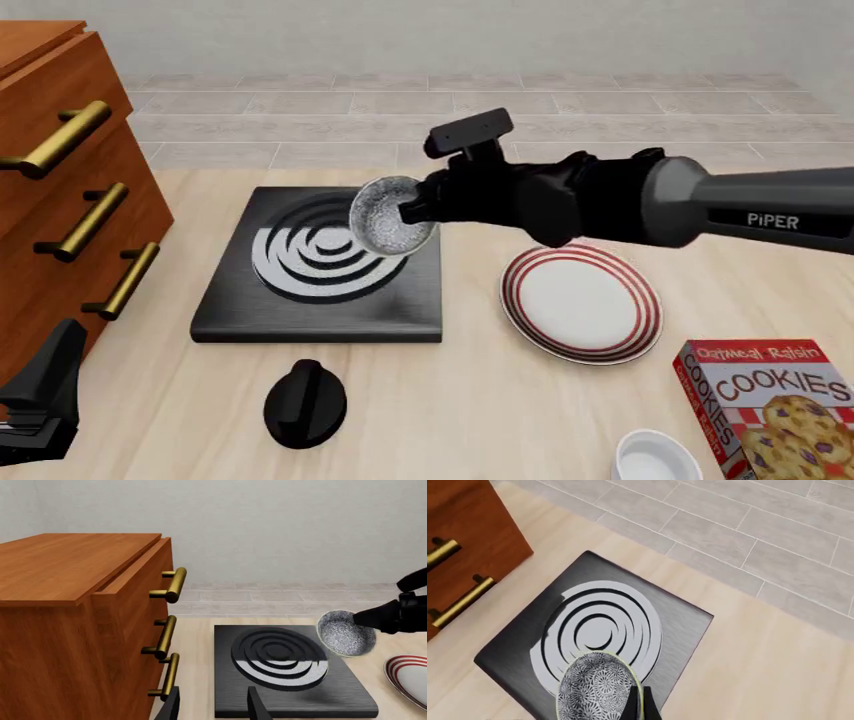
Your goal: Pick the akita bowl on the stove and place it on the plate.
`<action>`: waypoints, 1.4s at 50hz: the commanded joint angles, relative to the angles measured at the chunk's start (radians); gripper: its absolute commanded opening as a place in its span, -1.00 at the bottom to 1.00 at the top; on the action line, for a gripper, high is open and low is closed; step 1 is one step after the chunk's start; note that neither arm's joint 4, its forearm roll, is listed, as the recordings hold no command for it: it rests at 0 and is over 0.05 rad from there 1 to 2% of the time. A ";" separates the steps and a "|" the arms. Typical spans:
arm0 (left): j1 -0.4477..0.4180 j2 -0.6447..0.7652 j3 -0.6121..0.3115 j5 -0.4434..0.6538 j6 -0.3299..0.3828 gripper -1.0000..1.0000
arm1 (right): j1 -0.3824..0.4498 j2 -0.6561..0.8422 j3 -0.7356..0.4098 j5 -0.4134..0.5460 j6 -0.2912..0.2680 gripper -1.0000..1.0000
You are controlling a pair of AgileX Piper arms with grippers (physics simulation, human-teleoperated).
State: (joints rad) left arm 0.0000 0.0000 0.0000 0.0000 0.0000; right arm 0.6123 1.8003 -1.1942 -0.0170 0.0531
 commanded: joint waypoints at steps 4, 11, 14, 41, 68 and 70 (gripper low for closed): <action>0.000 0.000 0.000 0.000 0.000 1.00 | -0.033 -0.115 0.100 -0.041 0.033 -1.00; 0.000 0.000 0.000 0.000 0.000 1.00 | -0.060 -0.158 0.143 -0.059 0.047 -1.00; 0.000 0.000 0.000 0.000 0.000 1.00 | -0.076 -0.180 0.168 -0.068 0.050 -1.00; 0.000 0.000 0.000 0.000 0.000 1.00 | -0.232 -0.297 0.322 -0.122 0.046 -1.00; 0.000 0.000 0.000 0.000 0.000 1.00 | -0.352 -0.277 0.448 -0.246 0.075 -1.00; 0.000 0.000 0.000 0.000 0.000 1.00 | -0.359 -0.272 0.457 -0.257 0.075 -1.00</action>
State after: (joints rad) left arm 0.0000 0.0000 0.0000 0.0000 0.0000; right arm 0.2913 1.5217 -0.7753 -0.2273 0.1156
